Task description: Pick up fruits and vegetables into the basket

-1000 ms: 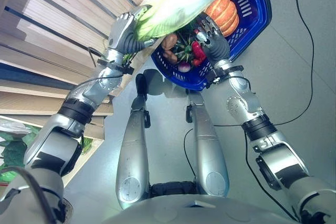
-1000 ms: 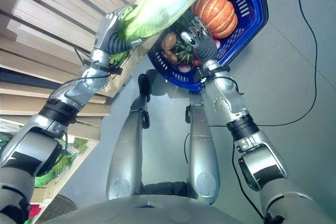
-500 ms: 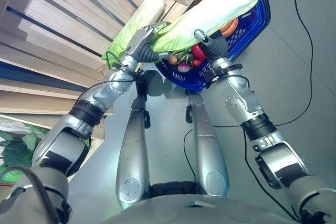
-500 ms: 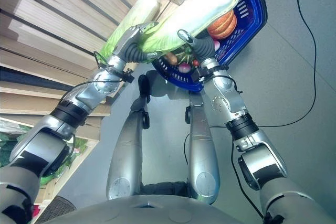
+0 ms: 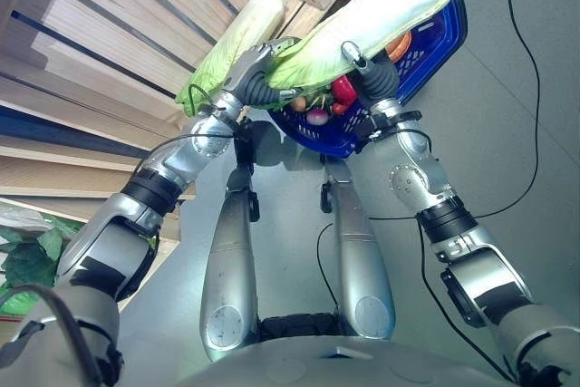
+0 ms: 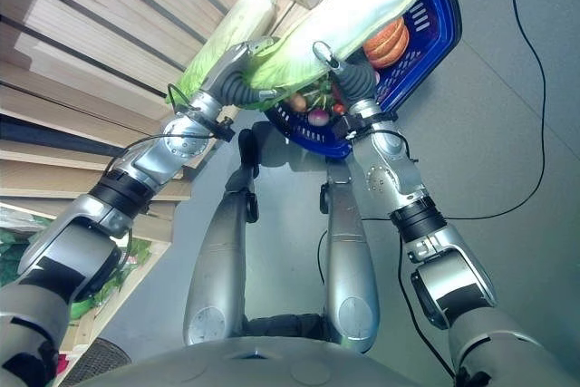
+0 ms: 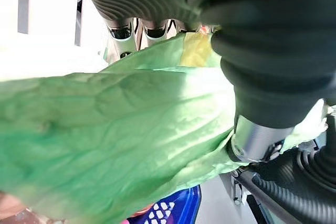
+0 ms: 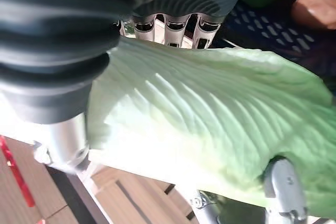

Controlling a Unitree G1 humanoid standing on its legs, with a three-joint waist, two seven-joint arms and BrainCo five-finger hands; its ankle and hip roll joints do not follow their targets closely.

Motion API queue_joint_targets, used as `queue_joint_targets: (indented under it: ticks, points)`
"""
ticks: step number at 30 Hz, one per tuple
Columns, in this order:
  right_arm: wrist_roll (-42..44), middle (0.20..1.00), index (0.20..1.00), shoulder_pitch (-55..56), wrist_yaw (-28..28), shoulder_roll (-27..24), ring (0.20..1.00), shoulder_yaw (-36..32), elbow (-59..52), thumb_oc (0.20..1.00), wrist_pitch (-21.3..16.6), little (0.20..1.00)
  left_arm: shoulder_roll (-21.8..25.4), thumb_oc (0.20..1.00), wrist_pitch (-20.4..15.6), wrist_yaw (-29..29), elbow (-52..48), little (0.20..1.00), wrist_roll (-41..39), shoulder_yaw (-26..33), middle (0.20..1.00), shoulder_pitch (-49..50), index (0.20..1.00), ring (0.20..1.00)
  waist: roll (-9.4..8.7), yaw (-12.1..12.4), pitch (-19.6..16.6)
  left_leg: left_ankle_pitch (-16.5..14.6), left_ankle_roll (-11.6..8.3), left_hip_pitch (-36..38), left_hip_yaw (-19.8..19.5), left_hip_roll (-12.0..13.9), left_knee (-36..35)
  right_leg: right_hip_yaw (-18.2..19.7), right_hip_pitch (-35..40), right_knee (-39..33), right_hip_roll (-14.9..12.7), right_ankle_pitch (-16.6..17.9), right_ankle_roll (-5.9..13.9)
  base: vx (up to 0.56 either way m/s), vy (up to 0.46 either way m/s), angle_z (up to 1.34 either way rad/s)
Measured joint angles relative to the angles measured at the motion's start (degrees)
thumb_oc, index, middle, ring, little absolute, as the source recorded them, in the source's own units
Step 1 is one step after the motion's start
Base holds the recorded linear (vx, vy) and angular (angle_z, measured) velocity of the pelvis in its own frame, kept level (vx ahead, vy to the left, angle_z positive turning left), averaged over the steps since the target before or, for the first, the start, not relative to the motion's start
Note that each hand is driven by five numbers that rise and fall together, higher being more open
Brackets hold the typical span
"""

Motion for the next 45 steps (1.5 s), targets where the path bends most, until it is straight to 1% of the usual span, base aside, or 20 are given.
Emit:
queue_joint_targets:
  ticks: [3,14,15,16,20,26,27,33,40,43,45]
  points:
    - [0.0,0.2,0.2,0.2,0.0,0.1,0.2,-0.2,0.0,0.2,-0.8,0.2,0.0,0.2,0.1,-0.2,-0.8,0.2,0.0,0.0,0.2,0.0,0.2,0.2,0.0,0.0,0.0,0.0,0.0,0.0,0.0,0.0,0.0,0.0,0.0,0.0,0.0,0.0,0.01,0.0,0.0,0.0]
    - [1.1,0.2,0.2,1.0,0.0,0.1,0.2,-0.7,0.1,0.2,-0.8,0.2,-0.2,0.2,0.1,-0.4,-1.1,0.2,0.0,-0.2,0.2,0.0,0.2,0.2,0.0,0.1,0.0,0.0,0.0,0.0,0.0,0.0,0.0,0.0,0.0,0.0,0.0,0.0,0.01,0.0,0.0,0.0]
    - [1.1,0.2,0.2,1.0,0.0,0.1,0.2,-0.7,0.1,0.2,-0.9,0.2,-0.2,0.235,0.1,-0.4,-1.1,0.235,0.0,-0.2,0.235,0.0,0.235,0.235,0.0,0.1,0.0,0.0,0.0,0.0,0.0,0.0,0.0,0.0,0.0,0.0,0.0,0.0,0.01,0.0,0.0,0.0]
    - [1.1,0.2,0.2,1.0,0.0,0.1,0.2,-0.7,0.1,0.2,-0.9,0.2,-0.2,1.0,0.1,-0.2,-1.1,1.0,0.0,-0.2,1.0,0.1,1.0,1.0,0.0,0.1,0.0,0.0,0.0,0.0,0.0,0.0,0.0,0.0,0.0,0.0,0.0,0.0,0.01,0.0,0.0,0.0]
    - [1.1,0.2,0.2,1.0,0.5,0.1,0.2,-0.5,0.1,0.2,-1.0,0.2,-0.2,1.0,0.5,2.1,-1.1,1.0,0.0,-0.3,1.0,0.2,1.0,1.0,0.0,0.1,0.0,0.0,0.0,0.0,0.0,0.0,0.0,0.0,0.0,0.0,0.0,0.0,0.01,0.0,0.0,0.0]
    - [1.1,0.2,0.2,1.0,1.1,1.1,0.2,-0.2,0.1,0.2,-2.0,0.2,-1.2,1.0,0.5,10.2,-1.1,1.0,0.1,0.3,1.0,2.1,1.0,1.0,0.0,0.4,0.0,0.0,-0.01,0.0,-0.2,0.0,0.0,-0.1,0.0,0.0,0.0,0.0,0.0,0.0,0.0,0.0]
    - [1.1,0.2,0.2,1.0,1.1,1.3,0.2,-0.2,0.1,0.2,-2.0,0.2,-2.0,1.0,0.4,12.2,-1.1,1.0,0.1,1.1,1.0,3.0,1.0,1.0,0.0,0.5,0.0,0.0,-0.01,0.0,-0.3,0.0,0.0,-0.1,0.0,0.0,0.0,0.0,0.01,0.0,0.0,0.0]
    - [1.0,0.2,0.2,0.8,1.0,2.2,0.2,-0.5,0.1,0.2,-2.9,0.2,-5.6,1.0,0.3,18.6,-1.3,1.0,0.2,3.6,1.0,5.9,1.0,1.0,0.0,1.4,0.0,0.1,-0.14,-0.1,-0.7,0.0,-0.2,-0.5,0.0,0.1,0.0,-0.2,-0.19,0.0,0.0,0.0]
    - [0.3,0.2,0.2,-1.1,-0.4,1.9,0.2,-1.4,0.0,0.2,-3.0,0.2,-6.0,1.0,0.6,22.7,-1.8,1.0,0.1,7.0,1.0,6.5,1.0,1.0,0.0,1.5,0.0,0.5,-0.26,0.1,-1.0,0.0,-0.9,-1.1,0.0,0.1,-0.1,-0.3,-0.4,0.0,0.0,0.03]
    - [-1.9,0.2,0.2,-1.1,-2.3,1.4,0.2,-3.1,0.3,0.2,-3.1,0.2,-5.4,1.0,1.7,24.3,-0.6,1.0,-0.2,8.9,1.0,5.9,1.0,1.0,0.0,1.4,0.0,0.6,-0.24,0.1,-0.9,0.0,-0.9,-1.0,0.0,0.3,-0.1,-0.1,-0.64,0.0,0.021,0.0]
    - [-3.7,0.2,0.2,-0.9,-3.9,0.7,0.2,-3.8,0.9,0.2,-3.1,0.2,-4.7,1.0,2.3,25.5,1.8,1.0,-2.2,10.5,1.0,5.3,1.0,1.0,0.0,1.3,0.0,0.6,-0.23,0.2,-0.9,0.0,-0.9,-1.0,0.0,0.3,-0.1,-0.1,-0.64,0.0,0.0,0.0]
